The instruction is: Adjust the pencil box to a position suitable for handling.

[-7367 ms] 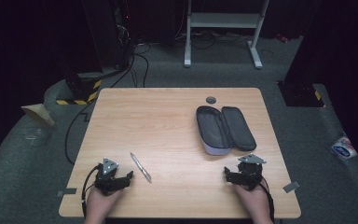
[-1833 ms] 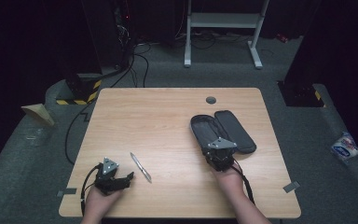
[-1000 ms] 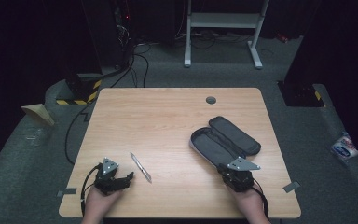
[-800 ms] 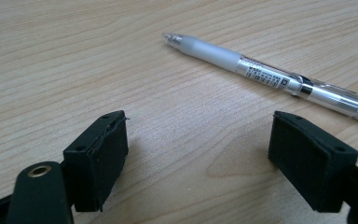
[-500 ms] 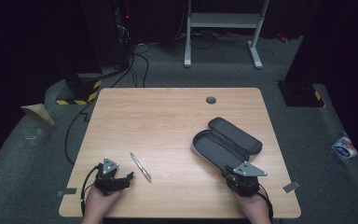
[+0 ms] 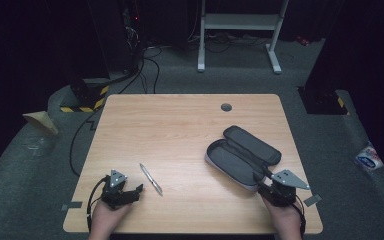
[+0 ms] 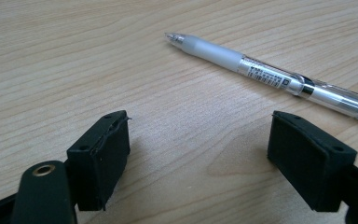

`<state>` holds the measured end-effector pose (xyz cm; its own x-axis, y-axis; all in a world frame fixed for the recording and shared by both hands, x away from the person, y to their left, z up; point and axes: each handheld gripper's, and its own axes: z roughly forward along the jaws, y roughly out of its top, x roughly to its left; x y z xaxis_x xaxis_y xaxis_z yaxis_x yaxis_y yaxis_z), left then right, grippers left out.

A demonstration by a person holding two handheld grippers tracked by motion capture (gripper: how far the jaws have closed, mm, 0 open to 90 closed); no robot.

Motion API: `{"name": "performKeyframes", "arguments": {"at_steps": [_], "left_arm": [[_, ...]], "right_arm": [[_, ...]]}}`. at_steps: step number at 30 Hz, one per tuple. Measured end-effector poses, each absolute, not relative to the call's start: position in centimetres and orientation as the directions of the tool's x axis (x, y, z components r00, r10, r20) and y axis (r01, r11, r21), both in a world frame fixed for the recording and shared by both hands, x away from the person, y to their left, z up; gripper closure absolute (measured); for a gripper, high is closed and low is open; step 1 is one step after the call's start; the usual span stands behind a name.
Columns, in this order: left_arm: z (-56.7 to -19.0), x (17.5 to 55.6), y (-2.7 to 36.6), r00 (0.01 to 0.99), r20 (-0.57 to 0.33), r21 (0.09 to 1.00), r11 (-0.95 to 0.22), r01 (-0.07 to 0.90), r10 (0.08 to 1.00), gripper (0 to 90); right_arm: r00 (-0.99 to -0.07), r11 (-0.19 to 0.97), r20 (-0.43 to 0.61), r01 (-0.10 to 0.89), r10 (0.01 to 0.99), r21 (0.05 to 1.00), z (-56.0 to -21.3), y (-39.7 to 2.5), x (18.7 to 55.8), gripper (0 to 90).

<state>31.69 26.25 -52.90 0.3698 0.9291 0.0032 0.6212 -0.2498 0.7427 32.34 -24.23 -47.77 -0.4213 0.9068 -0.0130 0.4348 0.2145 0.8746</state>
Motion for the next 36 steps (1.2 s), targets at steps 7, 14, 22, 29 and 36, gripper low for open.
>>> {"name": "performKeyframes", "arguments": {"at_steps": [7,14,22,29,36], "left_arm": [[-52.9,31.7,26.3,0.37,0.001,0.744,-0.247,0.62,0.929,21.3],[-52.9,31.8,26.2,0.369,-0.001,0.746,-0.245,0.62,0.93,21.3],[-52.9,31.8,26.2,0.369,-0.001,0.746,-0.245,0.619,0.929,21.3],[-52.9,31.8,26.3,0.369,0.0,0.746,-0.245,0.62,0.93,21.4],[-52.9,31.8,26.3,0.368,-0.001,0.746,-0.244,0.62,0.93,21.6]], "right_arm": [[-0.322,0.099,0.08,0.504,0.943,0.858,-48.6,-26.7,33.4,50.2],[-0.275,0.079,0.098,0.567,0.957,0.82,-49.8,-25.5,34.9,46.5],[-0.285,0.11,0.083,0.6,0.955,0.793,-50.5,-25.0,35.5,60.9],[-0.326,0.147,0.07,0.596,0.943,0.79,-50.4,-24.2,36.4,67.9],[-0.363,0.186,0.045,0.576,0.931,0.796,-50.5,-23.6,37.5,73.9]]}}
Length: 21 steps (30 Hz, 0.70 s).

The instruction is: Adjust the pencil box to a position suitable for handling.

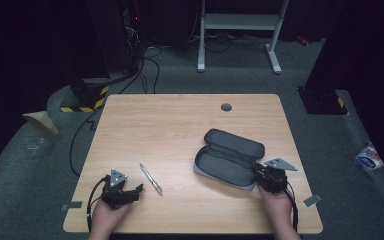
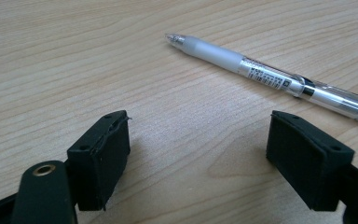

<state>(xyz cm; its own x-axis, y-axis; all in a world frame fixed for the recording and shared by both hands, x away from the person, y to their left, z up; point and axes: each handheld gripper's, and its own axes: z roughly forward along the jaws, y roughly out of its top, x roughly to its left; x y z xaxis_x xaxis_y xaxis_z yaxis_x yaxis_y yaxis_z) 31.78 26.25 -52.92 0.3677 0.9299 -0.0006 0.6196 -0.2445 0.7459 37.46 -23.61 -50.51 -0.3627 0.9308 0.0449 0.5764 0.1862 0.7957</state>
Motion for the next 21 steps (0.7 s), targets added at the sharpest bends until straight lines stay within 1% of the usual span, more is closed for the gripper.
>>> {"name": "performKeyframes", "arguments": {"at_steps": [2,4,7,8,10,15,18,20,21], "left_arm": [[-52.9,31.8,26.2,0.367,-0.001,0.746,-0.244,0.62,0.93,21.7],[-52.9,31.8,26.2,0.365,0.0,0.746,-0.243,0.62,0.931,21.9],[-52.9,31.8,26.3,0.366,0.001,0.746,-0.245,0.62,0.931,22.1],[-52.9,31.8,26.3,0.366,0.001,0.746,-0.244,0.62,0.931,22.1],[-52.9,31.7,26.3,0.365,0.002,0.746,-0.244,0.62,0.931,22.2],[-52.9,31.8,26.3,0.366,0.001,0.746,-0.245,0.619,0.931,22.2],[-52.9,31.8,26.3,0.367,0.001,0.746,-0.245,0.619,0.93,22.1],[-52.9,31.8,26.3,0.367,0.0,0.746,-0.245,0.62,0.93,21.9],[-52.9,31.8,26.3,0.369,0.0,0.746,-0.246,0.619,0.929,21.9]], "right_arm": [[-0.368,0.182,0.054,0.575,0.928,0.798,-50.6,-23.7,37.7,74.6],[-0.37,0.177,0.061,0.575,0.927,0.798,-50.7,-23.9,38.0,72.9],[-0.351,0.144,0.088,0.583,0.932,0.799,-50.4,-24.2,37.8,62.5],[-0.351,0.143,0.087,0.58,0.932,0.802,-50.3,-24.3,37.7,60.1],[-0.353,0.145,0.085,0.576,0.932,0.804,-50.0,-24.4,37.0,58.3],[-0.363,0.131,0.105,0.569,0.926,0.812,-49.6,-24.8,35.1,57.3],[-0.365,0.125,0.122,0.584,0.923,0.802,-49.7,-24.7,34.5,57.8],[-0.368,0.123,0.137,0.6,0.92,0.79,-49.9,-24.5,34.5,59.8],[-0.373,0.123,0.142,0.603,0.917,0.789,-50.0,-24.4,34.5,62.4]]}}
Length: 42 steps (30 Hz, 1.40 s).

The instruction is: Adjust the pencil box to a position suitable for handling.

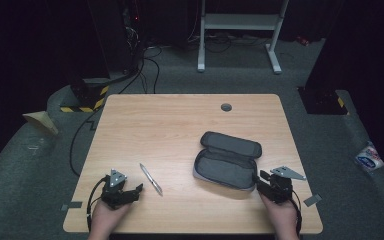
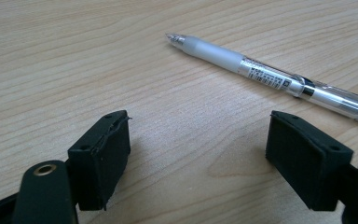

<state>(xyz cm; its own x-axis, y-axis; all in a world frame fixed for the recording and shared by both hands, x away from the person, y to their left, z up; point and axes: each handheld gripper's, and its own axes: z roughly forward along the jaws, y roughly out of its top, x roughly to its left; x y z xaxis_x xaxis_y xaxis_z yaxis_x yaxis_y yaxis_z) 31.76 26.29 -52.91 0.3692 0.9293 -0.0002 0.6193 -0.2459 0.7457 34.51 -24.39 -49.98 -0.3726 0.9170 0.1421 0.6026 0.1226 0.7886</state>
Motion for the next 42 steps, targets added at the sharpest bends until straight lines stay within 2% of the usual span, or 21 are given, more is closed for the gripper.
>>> {"name": "performKeyframes", "arguments": {"at_steps": [6,11,28,42], "left_arm": [[-52.9,31.8,26.3,0.373,-0.002,0.746,-0.247,0.619,0.928,21.9],[-52.9,31.8,26.3,0.376,0.001,0.744,-0.252,0.62,0.927,21.9],[-52.9,31.7,26.3,0.378,0.0,0.746,-0.252,0.617,0.926,22.0],[-52.9,31.7,26.4,0.378,0.001,0.746,-0.252,0.617,0.926,22.0]], "right_arm": [[-0.393,0.139,0.142,0.605,0.909,0.784,-50.4,-23.1,35.2,71.1],[-0.41,0.157,0.134,0.602,0.902,0.783,-50.3,-21.4,36.4,74.6],[-0.471,0.259,0.064,0.587,0.88,0.767,-49.8,-16.8,39.9,78.7],[-0.48,0.254,0.073,0.579,0.874,0.774,-50.1,-16.5,39.1,78.5]]}}
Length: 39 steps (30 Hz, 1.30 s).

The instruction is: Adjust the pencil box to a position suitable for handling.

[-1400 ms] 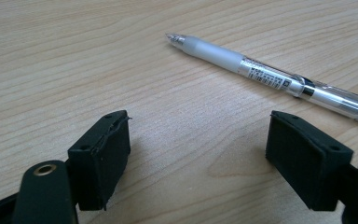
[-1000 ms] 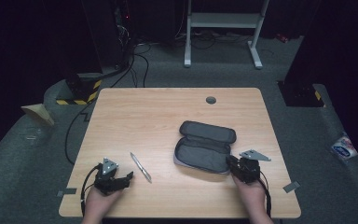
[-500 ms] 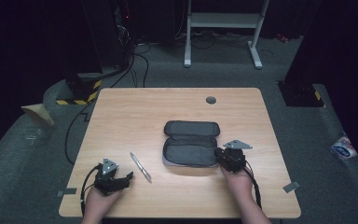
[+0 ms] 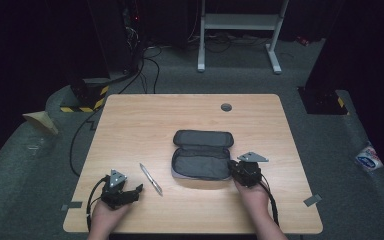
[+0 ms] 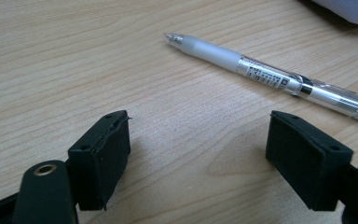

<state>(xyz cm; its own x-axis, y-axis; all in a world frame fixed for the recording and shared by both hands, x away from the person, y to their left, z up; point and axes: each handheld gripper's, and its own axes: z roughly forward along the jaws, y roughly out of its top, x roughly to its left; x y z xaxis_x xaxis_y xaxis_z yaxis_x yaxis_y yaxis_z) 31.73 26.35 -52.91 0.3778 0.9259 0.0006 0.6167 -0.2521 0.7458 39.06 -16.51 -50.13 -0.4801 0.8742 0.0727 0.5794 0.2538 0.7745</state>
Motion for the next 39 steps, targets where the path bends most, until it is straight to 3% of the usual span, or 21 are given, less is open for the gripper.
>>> {"name": "performKeyframes", "arguments": {"at_steps": [17,39], "left_arm": [[-52.9,31.7,26.3,0.378,0.0,0.746,-0.252,0.617,0.926,22.0],[-52.9,31.7,26.3,0.378,0.0,0.746,-0.252,0.617,0.926,22.0]], "right_arm": [[-0.483,0.255,0.072,0.577,0.873,0.776,-50.1,-16.4,39.0,76.9],[-0.476,0.221,0.079,0.54,0.876,0.812,-48.9,-17.3,38.7,59.2]]}}
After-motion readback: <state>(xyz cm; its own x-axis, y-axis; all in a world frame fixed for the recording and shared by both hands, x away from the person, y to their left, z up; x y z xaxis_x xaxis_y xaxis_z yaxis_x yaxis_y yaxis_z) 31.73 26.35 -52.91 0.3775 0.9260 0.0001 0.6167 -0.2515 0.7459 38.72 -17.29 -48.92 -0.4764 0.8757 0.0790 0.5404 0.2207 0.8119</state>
